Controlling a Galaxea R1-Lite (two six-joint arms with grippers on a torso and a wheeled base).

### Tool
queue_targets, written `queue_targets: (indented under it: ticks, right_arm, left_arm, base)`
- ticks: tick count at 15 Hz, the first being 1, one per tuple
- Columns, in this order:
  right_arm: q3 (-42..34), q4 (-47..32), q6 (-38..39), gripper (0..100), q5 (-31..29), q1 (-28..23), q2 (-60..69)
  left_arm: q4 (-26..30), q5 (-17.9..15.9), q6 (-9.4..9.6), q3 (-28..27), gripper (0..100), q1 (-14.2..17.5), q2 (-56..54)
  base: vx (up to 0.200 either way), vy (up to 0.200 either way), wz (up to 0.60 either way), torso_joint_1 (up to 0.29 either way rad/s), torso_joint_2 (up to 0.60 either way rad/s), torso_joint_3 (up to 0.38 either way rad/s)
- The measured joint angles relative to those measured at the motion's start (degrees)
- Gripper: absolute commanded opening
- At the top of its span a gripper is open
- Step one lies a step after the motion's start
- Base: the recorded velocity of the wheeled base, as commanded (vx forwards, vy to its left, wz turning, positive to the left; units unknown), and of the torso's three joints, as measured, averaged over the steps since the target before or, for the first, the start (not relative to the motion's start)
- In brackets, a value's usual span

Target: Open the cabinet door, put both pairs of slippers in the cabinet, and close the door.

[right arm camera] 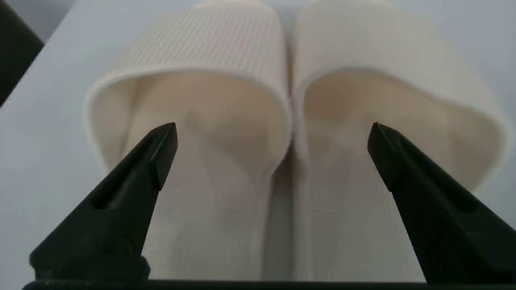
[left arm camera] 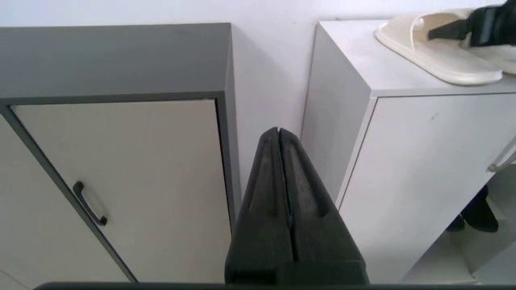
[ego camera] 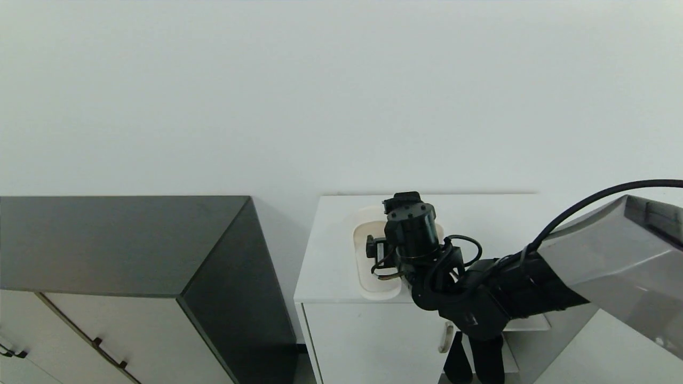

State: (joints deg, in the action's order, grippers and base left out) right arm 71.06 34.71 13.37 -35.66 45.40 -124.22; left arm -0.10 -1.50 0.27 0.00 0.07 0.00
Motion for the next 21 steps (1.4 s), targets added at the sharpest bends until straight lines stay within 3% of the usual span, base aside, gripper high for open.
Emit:
queue_targets:
  ticks: [18,19,21]
  right_arm:
    - [14.77,0.76,-4.24,100,1.41,-6.13,-8.67]
    - [15.3,0.32,-4.24,0,1.43,-6.18,-8.83]
    - [15.82,0.24,-4.27,0,1.48,-6.13,-9.11]
  left_arm:
    - [0.02,0.11,-0.02,0.0,0,0.0,0.0]
    - [0.02,0.09,0.0,0.0,0,0.0,0.0]
    - [0.02,0.09,-0.02,0.0,0,0.0,0.0]
  base:
    - [0.0,0.0,0.0,0.0,0.0,0.0]
    - [0.0,0.0,0.0,0.0,0.0,0.0]
    - [0.0,0.0,0.0,0.0,0.0,0.0]
